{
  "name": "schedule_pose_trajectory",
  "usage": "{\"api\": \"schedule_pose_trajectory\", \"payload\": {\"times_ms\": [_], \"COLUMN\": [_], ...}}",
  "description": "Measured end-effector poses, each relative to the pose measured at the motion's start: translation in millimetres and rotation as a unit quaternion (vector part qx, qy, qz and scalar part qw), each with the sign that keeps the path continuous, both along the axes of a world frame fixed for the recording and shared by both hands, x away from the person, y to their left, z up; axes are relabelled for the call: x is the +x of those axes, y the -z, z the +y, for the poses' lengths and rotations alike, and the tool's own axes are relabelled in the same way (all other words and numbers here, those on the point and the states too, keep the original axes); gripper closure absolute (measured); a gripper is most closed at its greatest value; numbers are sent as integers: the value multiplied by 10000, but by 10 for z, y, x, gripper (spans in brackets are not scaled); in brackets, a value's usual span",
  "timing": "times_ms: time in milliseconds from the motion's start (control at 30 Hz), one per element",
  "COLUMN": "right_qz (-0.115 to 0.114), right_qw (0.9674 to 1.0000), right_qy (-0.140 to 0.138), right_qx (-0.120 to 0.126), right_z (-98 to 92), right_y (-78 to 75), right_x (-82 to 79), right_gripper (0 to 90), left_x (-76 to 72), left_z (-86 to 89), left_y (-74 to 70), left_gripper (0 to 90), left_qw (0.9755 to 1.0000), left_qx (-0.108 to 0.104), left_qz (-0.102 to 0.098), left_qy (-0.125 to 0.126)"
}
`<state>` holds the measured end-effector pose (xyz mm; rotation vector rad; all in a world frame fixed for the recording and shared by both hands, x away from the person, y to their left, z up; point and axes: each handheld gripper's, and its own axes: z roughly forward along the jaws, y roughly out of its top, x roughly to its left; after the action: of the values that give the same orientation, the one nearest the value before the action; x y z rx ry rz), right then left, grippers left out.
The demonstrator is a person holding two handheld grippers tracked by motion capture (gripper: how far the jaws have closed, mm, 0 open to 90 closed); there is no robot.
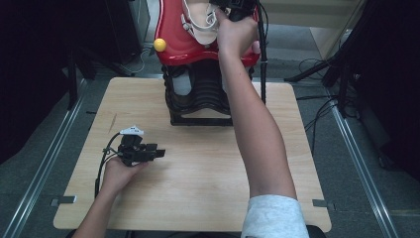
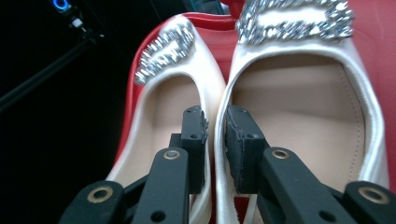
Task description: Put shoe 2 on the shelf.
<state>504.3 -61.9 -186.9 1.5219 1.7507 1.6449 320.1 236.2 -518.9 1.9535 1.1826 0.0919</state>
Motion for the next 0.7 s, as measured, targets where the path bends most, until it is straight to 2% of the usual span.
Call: {"api": "schedule_pose_trajectory", "payload": {"times_ms": [100,300,467,700], "right_qz": [-97,-43,-116,-122], "right_qw": [9999,9997,9996,9993], "right_qy": [-67,-233,-234,-303], "right_qx": [60,74,-71,-166], "right_z": [-15,-49,-98,-216], "right_y": [-18,-55,-93,-133], "right_x": [-13,-33,-69,-116], "right_gripper": [773,698,643,628], "left_x": [0,-2,1,-4], "left_z": [-2,-23,-24,-21], "left_y": [1,8,12,10], "left_gripper": [476,476,476,476], "left_qw": [10000,10000,10000,9999], "left_qx": [4,76,97,122], "left_qz": [5,-6,-1,-1], "left_qy": [1,8,7,21]}}
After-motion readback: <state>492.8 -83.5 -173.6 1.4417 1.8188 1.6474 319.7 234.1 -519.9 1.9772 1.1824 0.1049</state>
